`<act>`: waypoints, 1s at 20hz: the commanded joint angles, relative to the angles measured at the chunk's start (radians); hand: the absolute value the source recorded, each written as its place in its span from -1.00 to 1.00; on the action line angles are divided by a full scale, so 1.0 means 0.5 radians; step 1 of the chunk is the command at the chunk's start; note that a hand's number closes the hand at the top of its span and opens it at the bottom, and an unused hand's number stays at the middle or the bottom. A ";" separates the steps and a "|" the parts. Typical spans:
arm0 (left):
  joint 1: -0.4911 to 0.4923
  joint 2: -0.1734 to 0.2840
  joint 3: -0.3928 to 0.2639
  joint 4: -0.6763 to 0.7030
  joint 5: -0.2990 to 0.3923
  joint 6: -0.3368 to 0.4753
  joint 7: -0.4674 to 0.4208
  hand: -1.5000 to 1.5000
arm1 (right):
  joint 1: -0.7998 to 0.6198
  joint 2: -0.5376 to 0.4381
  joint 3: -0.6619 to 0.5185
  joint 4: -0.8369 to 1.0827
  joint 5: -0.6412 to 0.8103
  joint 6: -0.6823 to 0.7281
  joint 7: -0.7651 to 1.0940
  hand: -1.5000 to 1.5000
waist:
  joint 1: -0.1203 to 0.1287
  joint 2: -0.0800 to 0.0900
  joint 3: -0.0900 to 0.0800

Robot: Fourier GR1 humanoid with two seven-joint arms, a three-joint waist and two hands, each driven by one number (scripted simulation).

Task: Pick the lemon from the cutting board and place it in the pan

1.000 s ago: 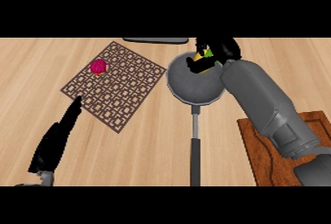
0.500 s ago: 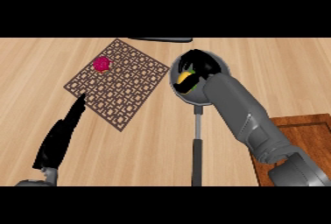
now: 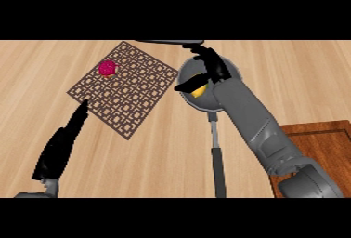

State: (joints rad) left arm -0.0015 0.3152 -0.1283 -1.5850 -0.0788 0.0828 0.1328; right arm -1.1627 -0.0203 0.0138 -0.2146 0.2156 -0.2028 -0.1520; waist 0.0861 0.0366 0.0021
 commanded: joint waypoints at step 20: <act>-0.007 -0.009 0.082 0.011 -0.004 -0.006 0.014 0.00 | 0.363 -0.937 -0.579 0.066 -0.397 0.236 -0.636 -1.00 | -0.073 -0.021 0.003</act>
State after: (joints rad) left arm 0.0157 0.3010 -0.1065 -1.5708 -0.0882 0.0860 0.1190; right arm -1.0370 -0.3950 -0.2614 -0.1941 0.0222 -0.1708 -0.4057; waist 0.0540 0.0264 0.0025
